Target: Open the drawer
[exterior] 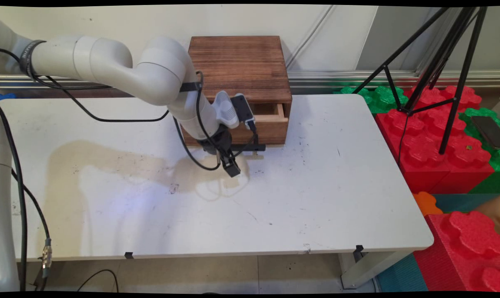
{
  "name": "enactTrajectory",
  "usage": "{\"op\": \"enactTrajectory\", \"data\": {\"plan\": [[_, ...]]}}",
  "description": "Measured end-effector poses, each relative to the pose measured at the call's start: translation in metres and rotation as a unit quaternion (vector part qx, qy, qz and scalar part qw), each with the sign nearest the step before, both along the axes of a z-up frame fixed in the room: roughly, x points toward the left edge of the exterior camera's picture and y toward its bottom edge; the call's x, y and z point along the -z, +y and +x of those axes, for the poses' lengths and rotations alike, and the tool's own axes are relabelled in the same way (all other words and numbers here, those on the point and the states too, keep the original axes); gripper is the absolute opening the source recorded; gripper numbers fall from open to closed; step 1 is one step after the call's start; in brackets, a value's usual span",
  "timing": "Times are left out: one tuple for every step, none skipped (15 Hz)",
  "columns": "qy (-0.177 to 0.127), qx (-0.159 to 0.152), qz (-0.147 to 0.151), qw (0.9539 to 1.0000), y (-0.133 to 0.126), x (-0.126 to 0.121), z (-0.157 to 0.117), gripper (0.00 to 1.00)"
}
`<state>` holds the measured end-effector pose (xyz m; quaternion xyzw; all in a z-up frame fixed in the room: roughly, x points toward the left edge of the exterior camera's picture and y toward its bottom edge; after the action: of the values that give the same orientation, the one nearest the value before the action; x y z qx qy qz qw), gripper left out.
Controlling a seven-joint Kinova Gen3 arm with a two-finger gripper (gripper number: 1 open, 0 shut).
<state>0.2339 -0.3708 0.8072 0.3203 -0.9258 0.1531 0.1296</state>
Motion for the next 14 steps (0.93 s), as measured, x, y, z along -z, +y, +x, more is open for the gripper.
{"op": "enactTrajectory", "data": {"plan": [[0.0, 0.004, 0.003, 1.0, 0.005, -0.001, -0.001, 1.0], [-0.001, 0.009, 0.007, 0.9999, 0.011, -0.001, -0.002, 1.0], [-0.001, 0.013, 0.012, 0.9999, 0.018, -0.002, -0.004, 1.0], [-0.001, 0.016, 0.015, 0.9998, 0.023, -0.003, -0.005, 1.0], [-0.001, 0.02, 0.019, 0.9996, 0.029, -0.003, -0.006, 1.0], [-0.002, 0.024, 0.025, 0.9994, 0.036, -0.004, -0.007, 1.0], [-0.003, 0.029, 0.029, 0.9992, 0.041, -0.004, -0.008, 1.0], [-0.004, 0.031, 0.032, 0.999, 0.045, -0.005, -0.008, 1.0], [-0.006, 0.035, 0.036, 0.9987, 0.05, -0.005, -0.009, 1.0], [-0.007, 0.038, 0.038, 0.9985, 0.054, -0.006, -0.009, 1.0], [-0.008, 0.042, 0.041, 0.9982, 0.059, -0.006, -0.01, 1.0], [-0.009, 0.045, 0.044, 0.998, 0.063, -0.007, -0.011, 1.0], [-0.01, 0.05, 0.047, 0.9976, 0.069, -0.007, -0.012, 1.0], [-0.011, 0.052, 0.048, 0.9974, 0.072, -0.008, -0.013, 1.0]]}}
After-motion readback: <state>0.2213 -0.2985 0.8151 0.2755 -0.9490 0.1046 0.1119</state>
